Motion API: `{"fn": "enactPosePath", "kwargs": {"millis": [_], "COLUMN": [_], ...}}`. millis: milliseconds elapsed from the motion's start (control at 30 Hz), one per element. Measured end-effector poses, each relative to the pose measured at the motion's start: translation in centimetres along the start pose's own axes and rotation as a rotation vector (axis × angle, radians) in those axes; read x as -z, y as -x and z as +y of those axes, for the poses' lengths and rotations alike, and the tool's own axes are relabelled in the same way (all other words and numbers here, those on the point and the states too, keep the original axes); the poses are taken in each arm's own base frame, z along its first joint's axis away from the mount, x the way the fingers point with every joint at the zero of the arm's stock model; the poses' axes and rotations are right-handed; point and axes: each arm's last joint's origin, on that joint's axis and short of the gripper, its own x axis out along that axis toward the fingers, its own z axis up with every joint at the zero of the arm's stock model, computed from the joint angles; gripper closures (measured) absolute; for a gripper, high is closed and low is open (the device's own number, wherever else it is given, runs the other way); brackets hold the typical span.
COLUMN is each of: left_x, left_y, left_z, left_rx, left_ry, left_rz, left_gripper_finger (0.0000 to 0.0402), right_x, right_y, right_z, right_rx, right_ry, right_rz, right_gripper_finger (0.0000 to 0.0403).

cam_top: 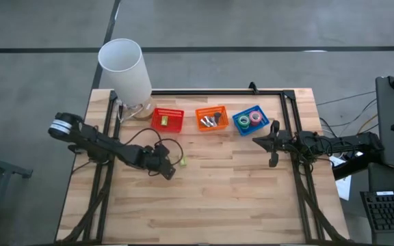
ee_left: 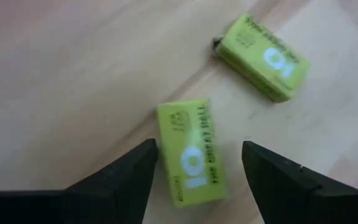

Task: Pick and place Stapler, Stapler remover, tape
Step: Put the left green staple box into the red bin

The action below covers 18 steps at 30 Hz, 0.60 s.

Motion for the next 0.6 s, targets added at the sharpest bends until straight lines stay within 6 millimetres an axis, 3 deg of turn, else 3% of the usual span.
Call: {"fn": "enactPosePath", "kwargs": {"millis": [333,600], "left_x": [0.25,0.25], "left_y": [-0.62,-0.57], "left_z": [0.06,0.27], "left_rx": [-0.035,-0.062], "left_ry": [-0.038,-0.121], "left_rz": [0.003,-0.018], "left_gripper_finger": [0.0168,0.0220], "right_x": [0.00,0.00], "right_y": [0.00,0.00], "right_z": [0.00,0.00], "right_rx": [0.000,0.000], "right_ry": [0.000,0.000], "right_rz": [0.000,0.000], "right_gripper_finger": [0.0394,0.0394]}}
